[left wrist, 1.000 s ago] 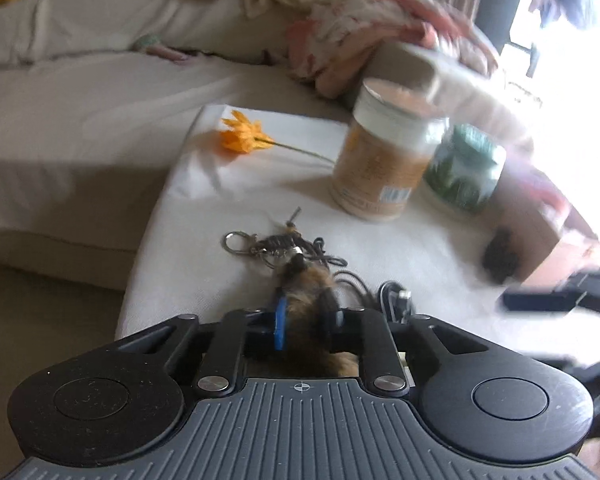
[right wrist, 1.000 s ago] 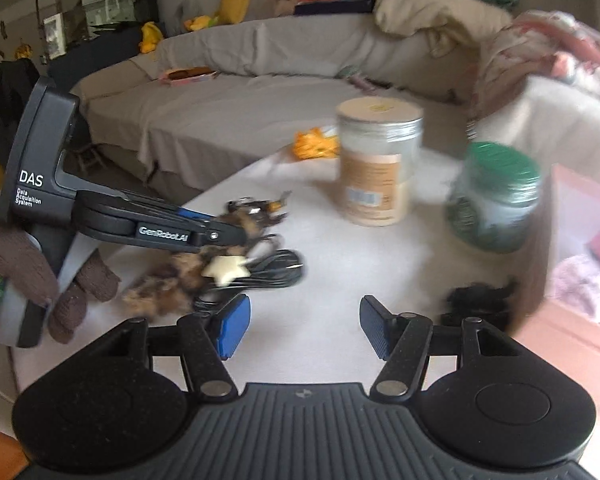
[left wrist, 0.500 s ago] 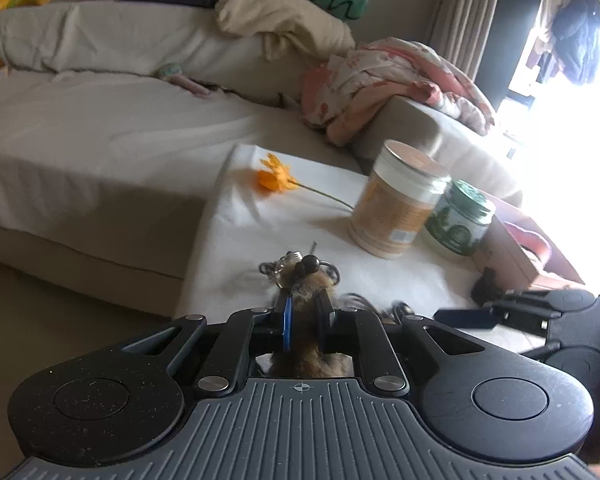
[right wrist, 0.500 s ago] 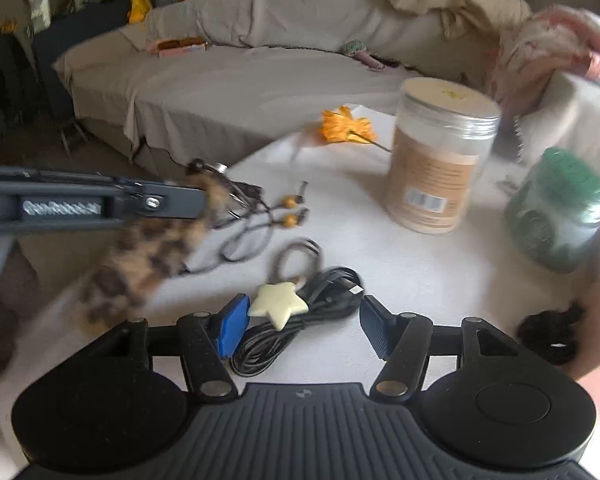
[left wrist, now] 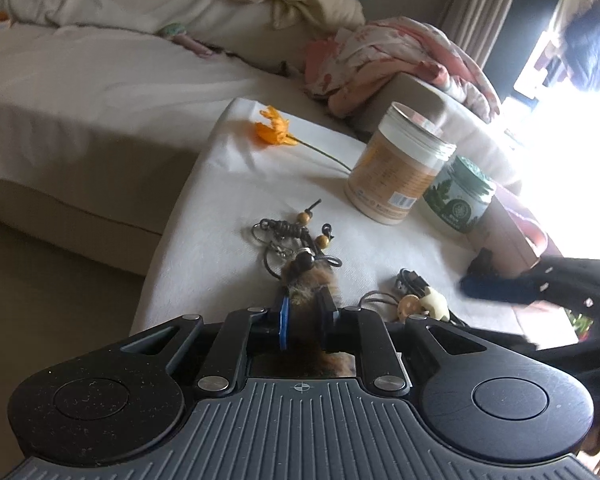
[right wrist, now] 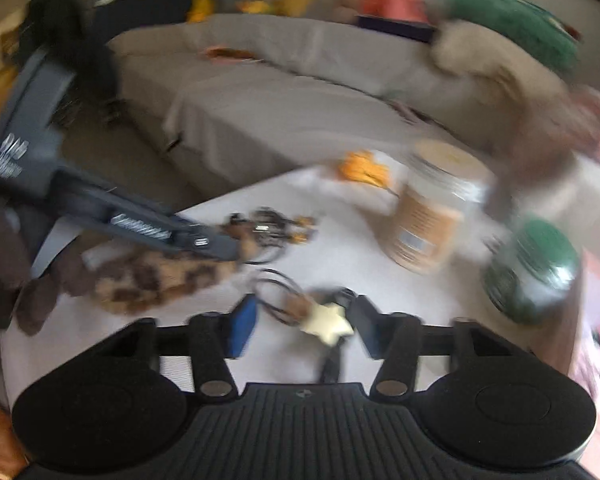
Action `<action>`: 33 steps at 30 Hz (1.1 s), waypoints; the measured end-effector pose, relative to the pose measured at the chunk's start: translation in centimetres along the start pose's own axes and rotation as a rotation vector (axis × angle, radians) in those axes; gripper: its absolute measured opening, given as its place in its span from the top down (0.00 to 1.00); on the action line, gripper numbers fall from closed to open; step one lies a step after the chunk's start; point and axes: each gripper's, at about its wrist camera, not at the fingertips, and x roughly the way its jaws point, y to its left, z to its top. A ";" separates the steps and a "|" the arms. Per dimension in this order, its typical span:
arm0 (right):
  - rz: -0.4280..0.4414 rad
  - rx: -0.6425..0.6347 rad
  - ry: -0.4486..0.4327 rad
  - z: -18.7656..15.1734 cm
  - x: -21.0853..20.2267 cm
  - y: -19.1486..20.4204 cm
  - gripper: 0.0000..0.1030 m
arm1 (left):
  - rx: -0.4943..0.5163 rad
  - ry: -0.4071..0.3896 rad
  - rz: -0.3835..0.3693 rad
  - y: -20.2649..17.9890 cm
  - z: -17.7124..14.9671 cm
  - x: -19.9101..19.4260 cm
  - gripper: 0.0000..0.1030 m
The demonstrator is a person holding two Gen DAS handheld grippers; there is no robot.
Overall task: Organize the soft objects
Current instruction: 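Grasp the star-charm keychain with the right tool while the left tool lifts the leopard keychain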
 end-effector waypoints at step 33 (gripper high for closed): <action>-0.370 0.139 -0.338 10.2 -13.1 -17.4 0.72 | 0.350 -0.408 -0.139 -12.8 24.1 -6.9 0.88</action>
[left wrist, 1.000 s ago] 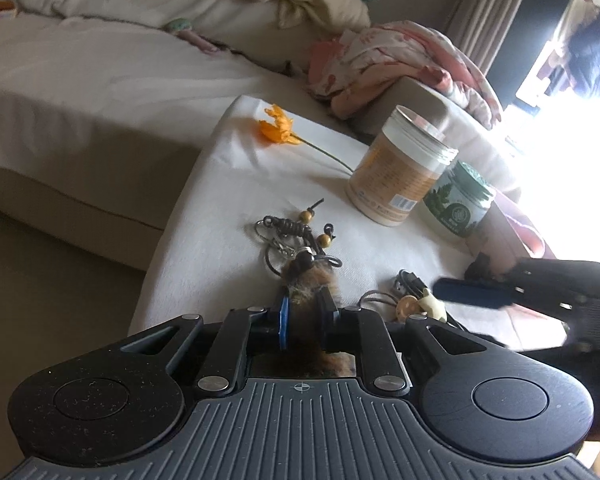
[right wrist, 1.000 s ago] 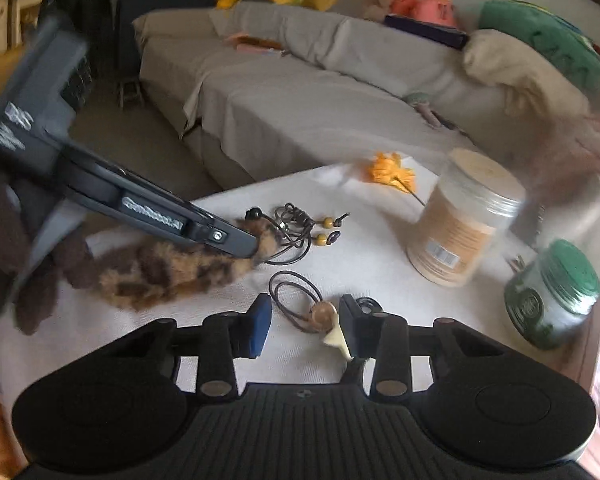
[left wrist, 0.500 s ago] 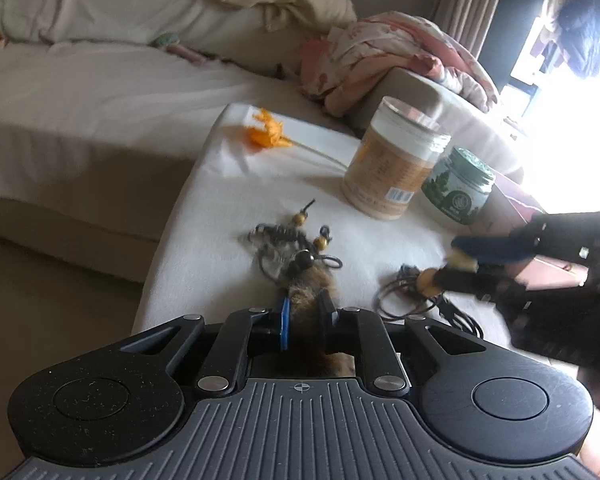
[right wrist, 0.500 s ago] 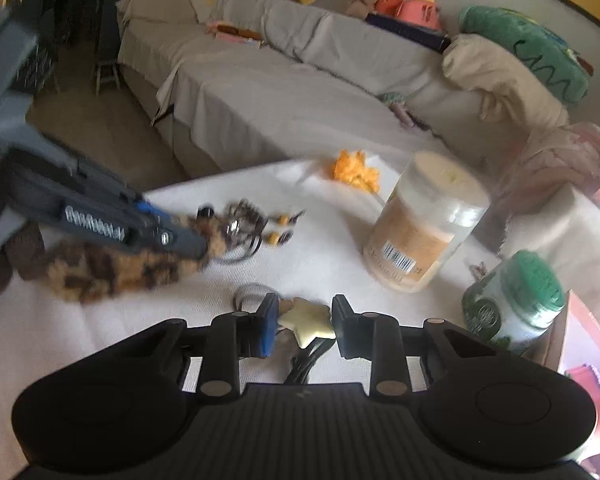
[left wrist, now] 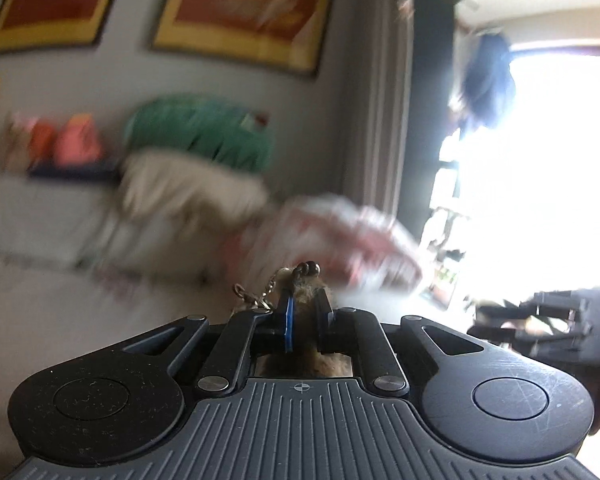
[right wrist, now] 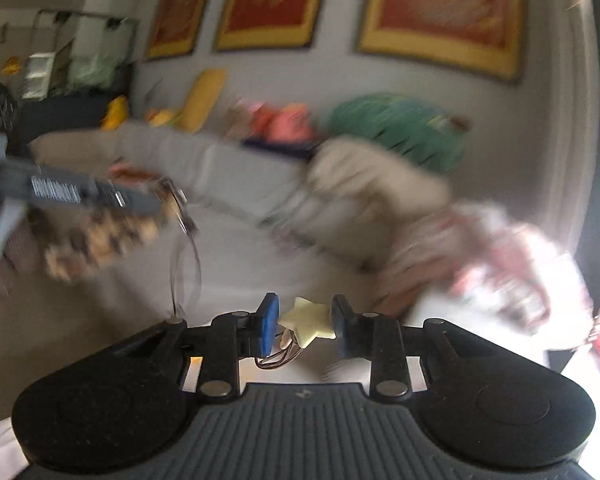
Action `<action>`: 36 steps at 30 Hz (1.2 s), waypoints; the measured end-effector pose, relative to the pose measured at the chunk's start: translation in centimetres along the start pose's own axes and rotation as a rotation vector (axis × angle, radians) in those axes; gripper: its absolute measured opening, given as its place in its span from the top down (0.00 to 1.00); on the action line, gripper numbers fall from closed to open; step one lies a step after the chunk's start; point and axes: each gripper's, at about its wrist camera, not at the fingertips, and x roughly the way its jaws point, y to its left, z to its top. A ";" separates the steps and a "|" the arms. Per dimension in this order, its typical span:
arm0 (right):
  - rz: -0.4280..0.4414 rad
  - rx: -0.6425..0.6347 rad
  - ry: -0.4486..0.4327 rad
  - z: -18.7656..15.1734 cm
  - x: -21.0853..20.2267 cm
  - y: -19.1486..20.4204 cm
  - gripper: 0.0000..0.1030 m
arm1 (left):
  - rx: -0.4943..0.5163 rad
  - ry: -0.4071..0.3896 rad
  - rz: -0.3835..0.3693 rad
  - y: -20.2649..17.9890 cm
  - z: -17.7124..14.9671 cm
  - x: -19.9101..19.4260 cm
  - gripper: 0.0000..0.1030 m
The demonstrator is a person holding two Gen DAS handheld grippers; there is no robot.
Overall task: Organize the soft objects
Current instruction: 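Grasp the star-charm keychain with the right tool while the left tool lifts the leopard keychain, then lower the leopard keychain into the box with left tool while right tool holds star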
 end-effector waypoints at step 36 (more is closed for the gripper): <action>-0.133 0.336 0.239 -14.6 -2.5 -15.0 0.72 | -0.108 0.427 -0.191 -14.2 -13.6 17.4 0.80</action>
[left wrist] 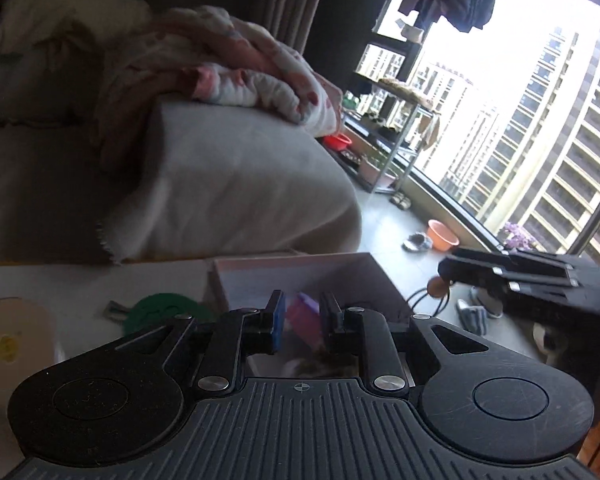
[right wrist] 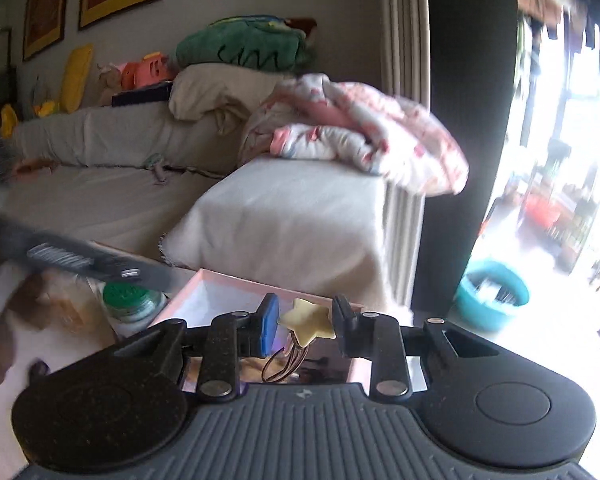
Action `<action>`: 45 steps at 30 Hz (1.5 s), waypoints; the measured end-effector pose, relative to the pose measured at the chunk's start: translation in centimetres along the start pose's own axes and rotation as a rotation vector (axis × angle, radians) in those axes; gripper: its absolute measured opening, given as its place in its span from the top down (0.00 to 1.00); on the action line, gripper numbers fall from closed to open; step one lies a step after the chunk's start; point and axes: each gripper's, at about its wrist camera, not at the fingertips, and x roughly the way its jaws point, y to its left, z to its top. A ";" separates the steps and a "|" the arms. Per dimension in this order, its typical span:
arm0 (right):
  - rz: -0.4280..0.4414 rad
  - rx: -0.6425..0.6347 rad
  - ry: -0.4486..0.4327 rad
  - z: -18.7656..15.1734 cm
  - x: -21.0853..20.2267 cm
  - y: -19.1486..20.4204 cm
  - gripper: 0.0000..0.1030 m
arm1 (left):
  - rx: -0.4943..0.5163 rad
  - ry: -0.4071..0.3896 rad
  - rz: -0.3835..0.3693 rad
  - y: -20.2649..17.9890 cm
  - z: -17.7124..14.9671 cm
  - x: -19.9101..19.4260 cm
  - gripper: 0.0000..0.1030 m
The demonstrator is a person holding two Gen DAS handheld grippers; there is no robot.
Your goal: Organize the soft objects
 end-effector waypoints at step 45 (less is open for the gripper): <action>0.148 -0.284 0.177 -5.6 3.4 21.3 0.49 | -0.200 0.185 0.132 10.6 -14.7 -10.3 0.80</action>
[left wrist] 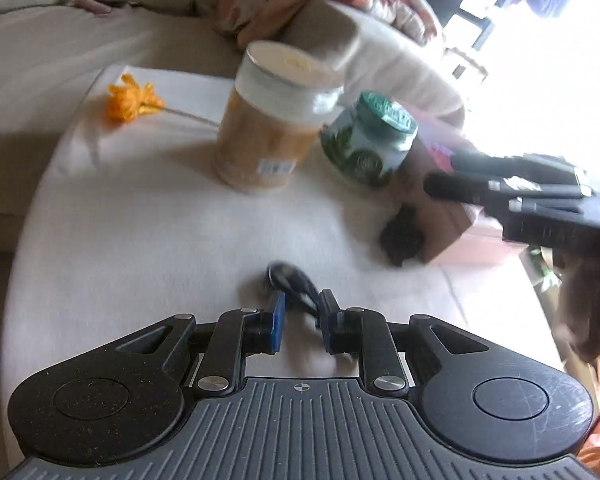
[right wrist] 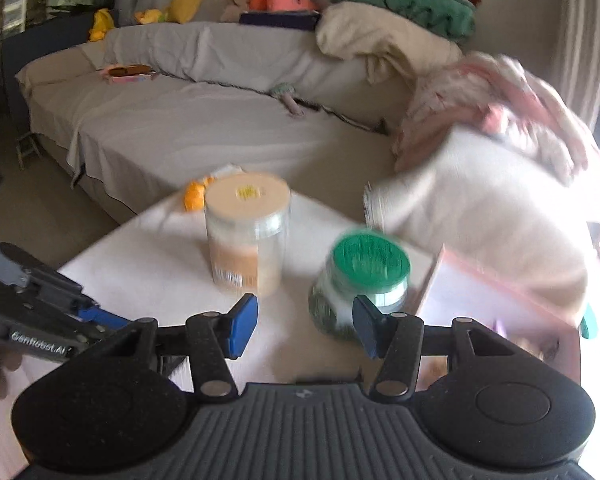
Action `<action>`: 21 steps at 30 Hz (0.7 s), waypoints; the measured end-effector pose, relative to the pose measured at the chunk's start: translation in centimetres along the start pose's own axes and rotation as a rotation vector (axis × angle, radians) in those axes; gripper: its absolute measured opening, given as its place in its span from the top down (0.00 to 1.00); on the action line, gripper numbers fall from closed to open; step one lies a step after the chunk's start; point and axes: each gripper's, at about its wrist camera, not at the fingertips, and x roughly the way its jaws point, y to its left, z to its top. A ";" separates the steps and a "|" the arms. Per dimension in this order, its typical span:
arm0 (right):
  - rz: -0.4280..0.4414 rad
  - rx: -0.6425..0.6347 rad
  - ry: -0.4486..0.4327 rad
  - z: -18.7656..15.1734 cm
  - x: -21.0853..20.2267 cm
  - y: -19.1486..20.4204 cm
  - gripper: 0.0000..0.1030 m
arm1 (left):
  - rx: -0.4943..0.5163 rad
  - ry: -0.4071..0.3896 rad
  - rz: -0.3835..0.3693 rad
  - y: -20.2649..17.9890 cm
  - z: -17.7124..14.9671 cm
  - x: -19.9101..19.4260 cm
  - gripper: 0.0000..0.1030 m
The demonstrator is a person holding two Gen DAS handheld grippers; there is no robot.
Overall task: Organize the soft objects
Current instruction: 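Grasp the black USB cable with the left tool and lift it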
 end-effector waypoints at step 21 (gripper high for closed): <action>0.003 0.139 -0.039 -12.1 -0.4 0.6 0.37 | 0.133 -0.066 0.268 -6.8 -0.3 4.7 0.79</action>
